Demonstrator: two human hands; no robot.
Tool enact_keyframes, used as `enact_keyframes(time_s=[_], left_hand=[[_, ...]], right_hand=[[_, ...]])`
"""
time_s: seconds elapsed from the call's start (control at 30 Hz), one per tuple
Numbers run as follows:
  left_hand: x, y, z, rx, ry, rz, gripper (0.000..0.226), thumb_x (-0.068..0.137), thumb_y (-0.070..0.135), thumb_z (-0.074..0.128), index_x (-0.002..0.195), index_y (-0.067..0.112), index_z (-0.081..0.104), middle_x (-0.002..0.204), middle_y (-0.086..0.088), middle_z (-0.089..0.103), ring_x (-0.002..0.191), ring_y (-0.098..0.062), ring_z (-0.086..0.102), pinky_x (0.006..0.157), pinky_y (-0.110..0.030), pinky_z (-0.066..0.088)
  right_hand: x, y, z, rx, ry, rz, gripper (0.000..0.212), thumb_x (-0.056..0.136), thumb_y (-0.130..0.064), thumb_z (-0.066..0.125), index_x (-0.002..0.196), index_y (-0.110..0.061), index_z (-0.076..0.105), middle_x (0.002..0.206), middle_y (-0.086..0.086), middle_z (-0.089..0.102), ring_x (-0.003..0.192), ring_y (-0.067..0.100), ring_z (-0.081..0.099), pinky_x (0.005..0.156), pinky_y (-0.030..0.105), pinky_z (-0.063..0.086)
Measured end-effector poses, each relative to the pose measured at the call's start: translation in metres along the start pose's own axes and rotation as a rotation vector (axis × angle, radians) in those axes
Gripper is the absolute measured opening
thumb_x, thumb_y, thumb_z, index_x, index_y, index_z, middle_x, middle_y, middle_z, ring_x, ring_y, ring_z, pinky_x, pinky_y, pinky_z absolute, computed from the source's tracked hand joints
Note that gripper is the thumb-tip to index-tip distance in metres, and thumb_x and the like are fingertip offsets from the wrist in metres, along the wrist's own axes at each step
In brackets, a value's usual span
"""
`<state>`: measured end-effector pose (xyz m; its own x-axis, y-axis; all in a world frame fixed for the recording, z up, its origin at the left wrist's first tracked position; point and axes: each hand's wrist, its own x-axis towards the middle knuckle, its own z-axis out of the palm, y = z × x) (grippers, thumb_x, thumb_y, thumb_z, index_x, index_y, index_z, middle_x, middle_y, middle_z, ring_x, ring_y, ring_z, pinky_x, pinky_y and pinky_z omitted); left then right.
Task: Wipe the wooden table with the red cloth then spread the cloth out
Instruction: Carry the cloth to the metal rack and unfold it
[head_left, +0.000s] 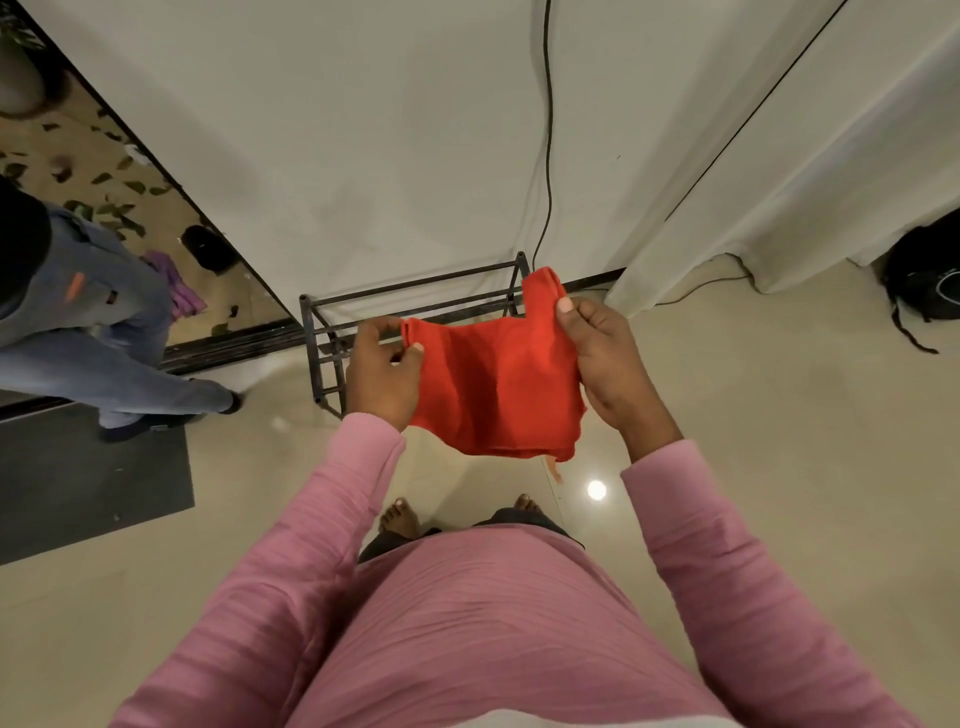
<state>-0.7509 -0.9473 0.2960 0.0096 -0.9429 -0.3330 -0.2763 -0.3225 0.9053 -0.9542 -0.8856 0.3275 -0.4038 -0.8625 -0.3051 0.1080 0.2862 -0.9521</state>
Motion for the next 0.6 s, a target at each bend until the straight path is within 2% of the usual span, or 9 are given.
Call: enact_keyframes(time_s=[0.1,0.2,0.27,0.3,0.37,0.43,0.5,0.57,0.6], left_hand=[[-0.003,0.004,0.004,-0.033,-0.027,-0.003,0.026,0.087,0.012,0.064,0.086,0.032,0.048,0.095,0.001,0.064,0.093,-0.023,0.063,0.080,-0.037,0.051],[-0.002,0.009,0.001,-0.149,-0.057,-0.060,0.027,0.086,0.011,0.067,0.079,0.030,0.049,0.090,-0.008,0.066,0.075,-0.025,0.061,0.065,-0.036,0.051],[-0.004,0.012,-0.001,-0.271,-0.093,-0.080,0.026,0.086,0.003,0.066,0.075,0.024,0.055,0.074,-0.002,0.065,0.061,-0.016,0.060,0.053,-0.029,0.050],[-0.005,0.014,-0.001,-0.321,-0.122,-0.088,0.024,0.086,0.000,0.065,0.074,0.021,0.060,0.071,0.000,0.065,0.057,-0.013,0.061,0.050,-0.026,0.050],[-0.008,0.019,0.000,-0.402,-0.188,-0.116,0.021,0.087,-0.004,0.061,0.084,0.016,0.068,0.080,-0.002,0.068,0.063,-0.012,0.066,0.052,-0.025,0.053],[-0.009,0.023,0.001,-0.472,-0.238,-0.132,0.028,0.088,-0.007,0.058,0.099,0.016,0.068,0.095,-0.006,0.068,0.071,-0.013,0.069,0.058,-0.028,0.056],[-0.011,0.026,0.004,-0.501,-0.269,-0.126,0.039,0.086,-0.010,0.058,0.110,0.019,0.066,0.108,-0.009,0.066,0.078,-0.016,0.070,0.064,-0.032,0.058],[-0.013,0.027,0.007,-0.513,-0.277,-0.102,0.048,0.083,-0.013,0.061,0.119,0.019,0.062,0.113,-0.011,0.067,0.081,-0.021,0.071,0.068,-0.035,0.059],[-0.014,0.027,0.009,-0.515,-0.265,-0.092,0.052,0.081,-0.013,0.062,0.123,0.019,0.060,0.111,-0.011,0.068,0.079,-0.023,0.071,0.067,-0.035,0.059]], right_hand=[[0.004,-0.004,0.009,-0.018,-0.014,0.005,0.030,0.097,-0.034,0.051,0.086,-0.009,0.064,0.071,0.001,0.059,0.063,0.013,0.054,0.060,0.025,0.047],[0.008,-0.005,0.009,-0.096,0.024,-0.023,0.023,0.096,-0.031,0.054,0.092,-0.011,0.064,0.081,0.007,0.063,0.071,0.018,0.057,0.069,0.034,0.049],[0.008,-0.004,0.007,-0.156,0.053,-0.059,0.007,0.095,-0.020,0.056,0.101,-0.020,0.057,0.090,0.003,0.066,0.075,0.009,0.063,0.071,0.030,0.054],[0.006,-0.004,0.006,-0.194,0.059,-0.092,0.016,0.093,-0.013,0.055,0.106,-0.022,0.051,0.091,-0.002,0.064,0.074,0.002,0.063,0.068,0.025,0.054],[0.002,-0.005,0.007,-0.321,0.035,-0.171,0.032,0.088,0.000,0.050,0.107,-0.026,0.047,0.089,-0.011,0.059,0.075,-0.003,0.058,0.068,0.022,0.051],[-0.003,-0.005,0.012,-0.449,-0.029,-0.226,0.037,0.082,0.005,0.048,0.095,-0.028,0.055,0.090,-0.016,0.058,0.084,-0.002,0.055,0.077,0.023,0.045],[-0.011,-0.005,0.020,-0.527,-0.099,-0.226,0.027,0.082,-0.004,0.058,0.086,-0.030,0.064,0.091,-0.017,0.061,0.087,-0.003,0.056,0.078,0.019,0.041],[-0.021,-0.004,0.029,-0.556,-0.181,-0.228,0.007,0.080,-0.026,0.068,0.087,-0.026,0.069,0.091,-0.013,0.062,0.086,0.001,0.058,0.074,0.019,0.044],[-0.025,-0.002,0.033,-0.576,-0.201,-0.242,0.017,0.077,-0.037,0.070,0.088,-0.024,0.070,0.090,-0.012,0.061,0.084,0.004,0.059,0.072,0.021,0.046]])
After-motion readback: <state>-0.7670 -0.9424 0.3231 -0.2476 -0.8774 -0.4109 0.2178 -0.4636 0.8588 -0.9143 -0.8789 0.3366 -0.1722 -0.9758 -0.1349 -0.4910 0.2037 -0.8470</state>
